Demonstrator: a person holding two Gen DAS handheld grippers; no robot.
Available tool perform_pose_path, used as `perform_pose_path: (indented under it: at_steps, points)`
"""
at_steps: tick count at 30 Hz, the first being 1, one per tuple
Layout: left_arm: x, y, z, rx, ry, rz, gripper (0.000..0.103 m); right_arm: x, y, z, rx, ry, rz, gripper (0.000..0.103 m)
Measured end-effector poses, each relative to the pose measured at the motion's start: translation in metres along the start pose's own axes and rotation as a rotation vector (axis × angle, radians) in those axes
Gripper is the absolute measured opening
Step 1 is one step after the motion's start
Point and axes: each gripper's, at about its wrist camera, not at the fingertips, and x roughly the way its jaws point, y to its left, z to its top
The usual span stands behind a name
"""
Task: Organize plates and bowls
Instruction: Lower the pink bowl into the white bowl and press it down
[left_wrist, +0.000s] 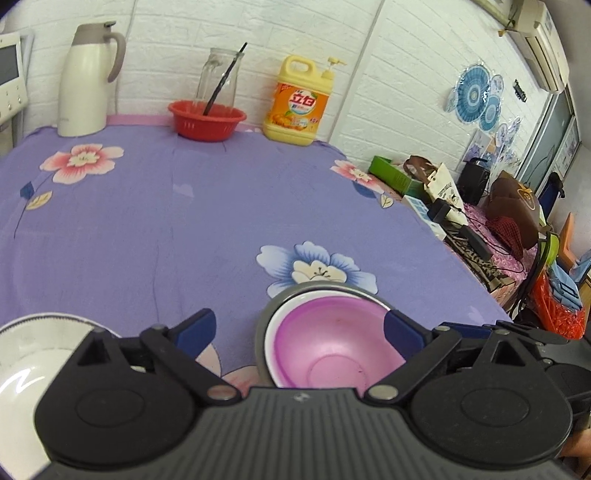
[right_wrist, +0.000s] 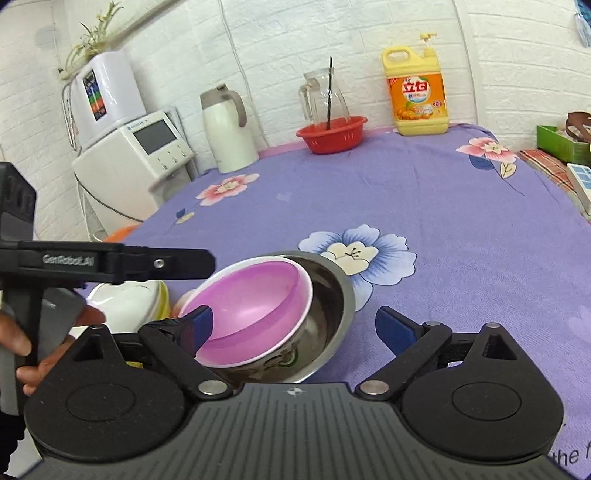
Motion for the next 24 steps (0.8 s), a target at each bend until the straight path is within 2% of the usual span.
perform_pose_path:
  at_steps: [9, 16, 22, 24]
  points:
    - [0.04, -0.002, 0.005, 0.042, 0.107, 0.022, 0.099, 0.023, -0.009, 0.001, 0.048, 0.053, -0.081, 0.103]
    - [0.05, -0.001, 0.004, 0.076, 0.134, 0.031, 0.099, 0.036, 0.004, -0.002, 0.082, 0.103, -0.181, 0.103]
    - [0.055, 0.0, 0.006, 0.111, 0.158, 0.039, 0.099, 0.04, 0.006, -0.008, 0.207, 0.133, -0.185, 0.103]
    - [0.059, 0.001, 0.006, 0.116, 0.173, 0.047, 0.099, 0.041, 0.01, -0.009, 0.192, 0.124, -0.199, 0.103]
